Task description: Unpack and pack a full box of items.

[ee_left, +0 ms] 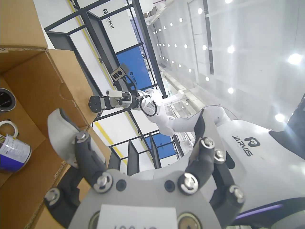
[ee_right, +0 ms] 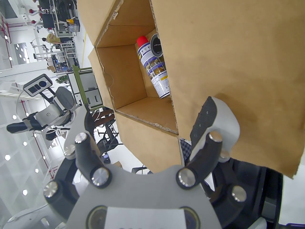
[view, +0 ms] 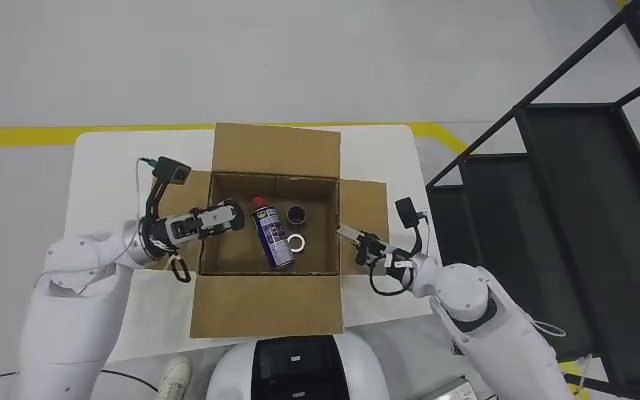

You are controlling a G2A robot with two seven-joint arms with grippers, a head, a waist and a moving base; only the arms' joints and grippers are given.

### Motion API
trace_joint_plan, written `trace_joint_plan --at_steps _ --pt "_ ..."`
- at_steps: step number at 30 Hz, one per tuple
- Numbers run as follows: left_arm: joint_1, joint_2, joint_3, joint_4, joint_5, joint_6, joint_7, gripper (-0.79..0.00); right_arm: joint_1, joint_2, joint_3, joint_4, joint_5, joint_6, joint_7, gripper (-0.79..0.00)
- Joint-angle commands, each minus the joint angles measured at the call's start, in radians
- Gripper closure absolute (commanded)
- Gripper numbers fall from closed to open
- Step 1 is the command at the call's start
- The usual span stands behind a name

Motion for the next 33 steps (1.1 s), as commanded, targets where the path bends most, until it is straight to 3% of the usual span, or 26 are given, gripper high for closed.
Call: trace_joint_plan --at_steps 1,23,33 --pt "0.003 0.002 -0.003 0.0 -0.007 -0.002 -0.003 -0.785 0.021 -0.002 -0.012 0.017 0.004 0.004 0.005 -0.785" --pt "0.034 0.018 0.007 -0.006 -0.054 -0.001 -0.044 -0.785 0.212 -0.03 -0.145 0.102 0.013 0.043 0.046 -0.785" --pt "0.027 0.023 -0.003 0.011 -0.037 -0.026 -0.007 -0.785 0.205 -0.032 -0.171 0.001 -0.05 0.022 0.039 -0.785"
